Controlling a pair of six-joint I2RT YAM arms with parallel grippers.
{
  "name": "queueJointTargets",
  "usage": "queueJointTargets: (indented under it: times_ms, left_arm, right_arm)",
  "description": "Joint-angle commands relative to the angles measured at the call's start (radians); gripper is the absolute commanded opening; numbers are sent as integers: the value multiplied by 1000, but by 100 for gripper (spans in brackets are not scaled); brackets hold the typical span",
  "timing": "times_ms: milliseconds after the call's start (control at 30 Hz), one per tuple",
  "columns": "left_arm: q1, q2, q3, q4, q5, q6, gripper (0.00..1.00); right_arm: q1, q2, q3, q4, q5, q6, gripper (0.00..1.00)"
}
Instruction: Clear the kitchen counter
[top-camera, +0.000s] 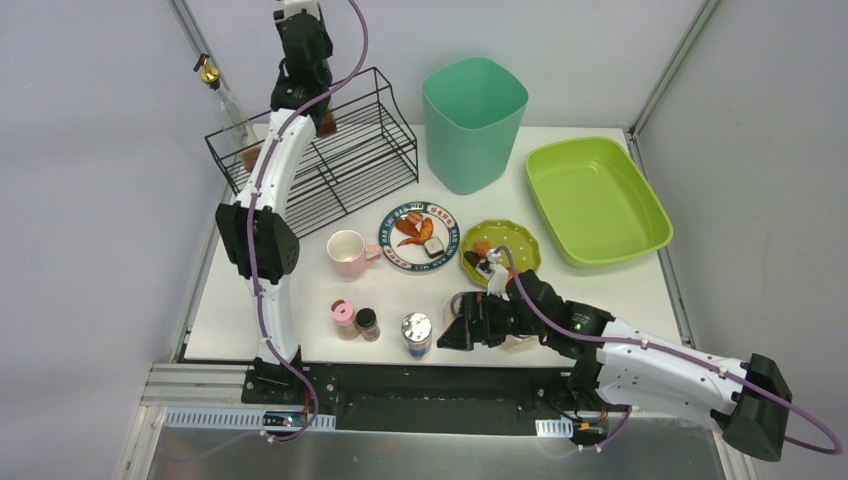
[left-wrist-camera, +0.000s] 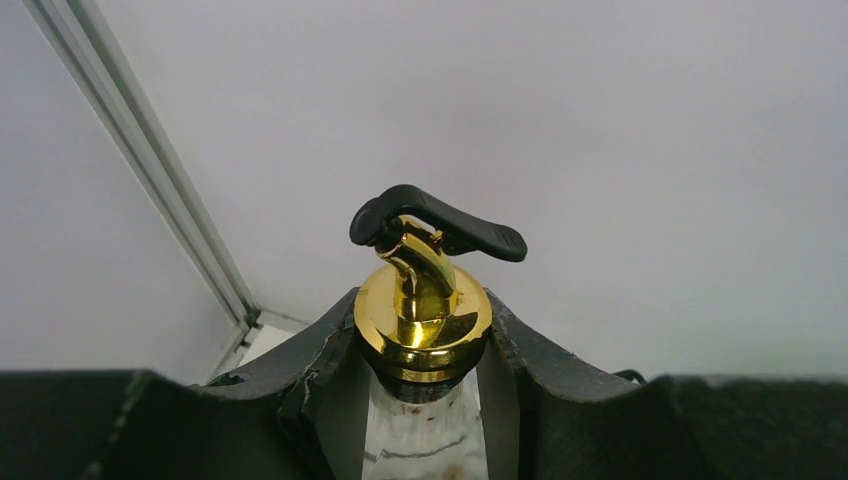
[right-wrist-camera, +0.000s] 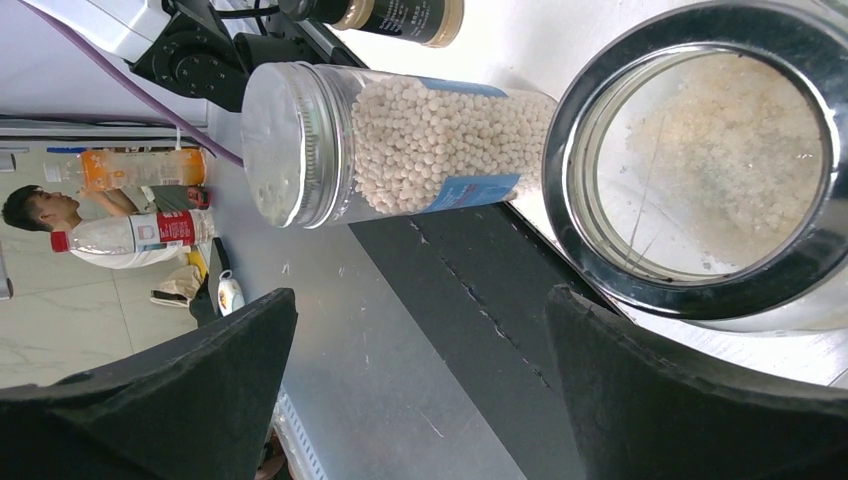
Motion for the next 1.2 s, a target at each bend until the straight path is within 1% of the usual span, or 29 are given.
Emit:
queueJointTargets:
  times_ms: [0, 100, 433, 467, 500, 533, 633, 667, 700, 733, 1000, 1167]
  left_arm:
    - [5, -112, -72, 174, -5, -36, 0]
    - [4, -138, -159, 226, -11, -37, 0]
    - [-2, -237, -358, 286, -44, -26, 0]
    - [-1, -245, -373, 288, -43, -24, 2]
    - [-1, -252, -386, 289, -40, -19, 17]
    - [-2, -257, -397, 289, -41, -14, 25]
    - [-2, -273, -424, 289, -34, -4, 38]
    - [-2, -277, -428, 289, -32, -2, 50]
    - [-4, -281, -427, 282, -30, -2, 57]
    - [-4, -284, -423, 272, -25, 0, 61]
    - [-5, -326, -421, 226, 2, 2, 81]
    - [-11, -386, -423, 158, -1, -21, 82]
  right_arm:
    - [4, -32, -15, 40, -13, 15, 99]
    - [4, -47, -20, 28, -11, 17, 99]
    - [4, -54, -34, 37, -13, 25, 99]
    - [4, -51, -34, 42, -14, 25, 99]
    - [4, -48, -35, 47, -16, 28, 99]
    - [4, -46, -36, 52, -18, 31, 99]
    - [4, -35, -33, 53, -17, 30, 99]
    - [4, -34, -31, 50, -13, 28, 99]
    - [4, -33, -26, 45, -11, 24, 99]
    - [4, -32, -22, 37, -6, 20, 99]
    - [5, -46, 59, -90, 44, -56, 99]
    - [4, -55, 141, -175, 71, -97, 99]
